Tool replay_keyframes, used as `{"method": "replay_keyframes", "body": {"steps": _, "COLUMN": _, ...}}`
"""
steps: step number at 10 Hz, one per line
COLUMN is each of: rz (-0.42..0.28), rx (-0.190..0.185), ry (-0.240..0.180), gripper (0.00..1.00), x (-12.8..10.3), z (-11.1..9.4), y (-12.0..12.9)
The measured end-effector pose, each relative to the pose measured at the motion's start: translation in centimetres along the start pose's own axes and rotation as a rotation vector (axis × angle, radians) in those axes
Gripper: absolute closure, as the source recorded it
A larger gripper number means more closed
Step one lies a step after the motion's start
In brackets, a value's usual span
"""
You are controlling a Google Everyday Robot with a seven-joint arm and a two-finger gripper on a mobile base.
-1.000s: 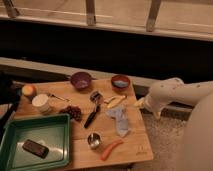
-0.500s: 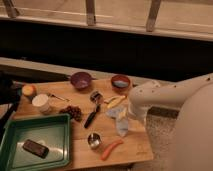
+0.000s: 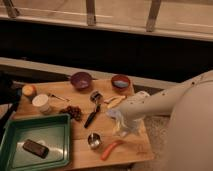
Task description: Place pepper in purple bowl
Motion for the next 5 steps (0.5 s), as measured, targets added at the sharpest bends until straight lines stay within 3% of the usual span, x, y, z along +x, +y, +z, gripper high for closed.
{"method": "replay_keyframes", "body": {"steps": 4, "rz": -0.004, "rx": -0.005, "ry": 0.004, "gripper": 0.20, "x": -0.02, "z": 0.18, "y": 0.16}}
{"method": "replay_keyframes", "body": {"steps": 5, "rz": -0.003, "rx": -0.011, "ry": 0.024, "gripper": 0.20, "x": 0.22, "z": 0.80, "y": 0.32}}
